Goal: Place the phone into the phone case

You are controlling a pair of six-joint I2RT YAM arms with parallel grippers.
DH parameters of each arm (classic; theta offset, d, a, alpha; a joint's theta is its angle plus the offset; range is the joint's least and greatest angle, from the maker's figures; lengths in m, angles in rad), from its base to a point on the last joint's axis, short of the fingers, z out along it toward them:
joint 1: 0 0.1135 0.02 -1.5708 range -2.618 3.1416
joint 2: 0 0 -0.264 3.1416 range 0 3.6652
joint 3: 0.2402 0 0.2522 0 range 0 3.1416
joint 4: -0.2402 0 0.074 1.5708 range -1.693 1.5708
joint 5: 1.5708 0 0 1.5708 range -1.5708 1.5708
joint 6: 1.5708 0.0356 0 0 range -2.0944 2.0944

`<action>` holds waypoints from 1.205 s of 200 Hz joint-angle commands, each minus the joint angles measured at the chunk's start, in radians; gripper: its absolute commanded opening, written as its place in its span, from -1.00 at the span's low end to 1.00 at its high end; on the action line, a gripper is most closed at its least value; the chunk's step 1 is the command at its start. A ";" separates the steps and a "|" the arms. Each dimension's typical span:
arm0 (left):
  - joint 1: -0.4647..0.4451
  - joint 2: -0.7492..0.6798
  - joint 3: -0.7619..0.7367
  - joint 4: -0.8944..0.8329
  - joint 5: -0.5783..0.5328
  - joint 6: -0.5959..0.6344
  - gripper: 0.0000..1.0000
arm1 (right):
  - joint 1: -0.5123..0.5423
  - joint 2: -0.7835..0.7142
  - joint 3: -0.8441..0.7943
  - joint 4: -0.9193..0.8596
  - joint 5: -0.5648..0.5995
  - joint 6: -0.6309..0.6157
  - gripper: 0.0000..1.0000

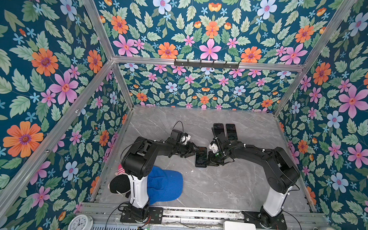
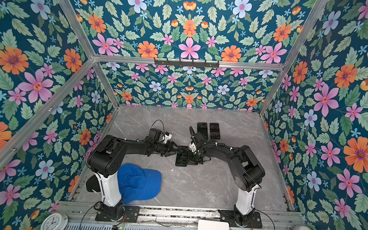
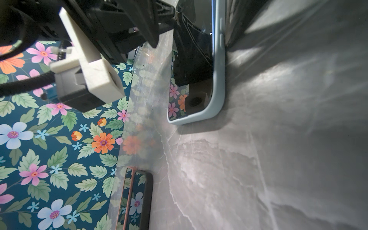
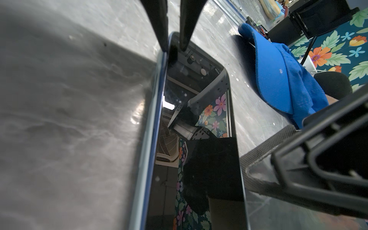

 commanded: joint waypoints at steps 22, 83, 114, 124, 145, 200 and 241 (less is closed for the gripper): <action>-0.005 0.011 -0.013 -0.084 -0.077 -0.002 0.12 | 0.003 0.008 0.003 0.009 -0.008 0.016 -0.78; -0.002 -0.066 0.003 -0.281 -0.151 0.078 0.11 | 0.003 -0.046 0.015 -0.048 0.063 0.000 -0.72; -0.007 -0.134 -0.014 -0.398 -0.172 0.089 0.10 | 0.004 -0.067 0.001 -0.043 0.086 0.007 -0.53; -0.014 -0.163 -0.031 -0.415 -0.175 0.077 0.08 | 0.003 -0.074 -0.009 -0.038 0.092 0.011 -0.45; -0.043 -0.213 -0.058 -0.451 -0.192 0.055 -0.02 | 0.003 -0.092 -0.031 -0.023 0.101 0.016 -0.29; -0.138 -0.262 -0.065 -0.467 -0.227 -0.018 -0.29 | 0.003 -0.119 -0.061 0.009 0.100 0.018 -0.27; -0.174 -0.233 -0.019 -0.505 -0.259 -0.023 -0.36 | 0.004 -0.121 -0.066 0.014 0.098 0.017 -0.27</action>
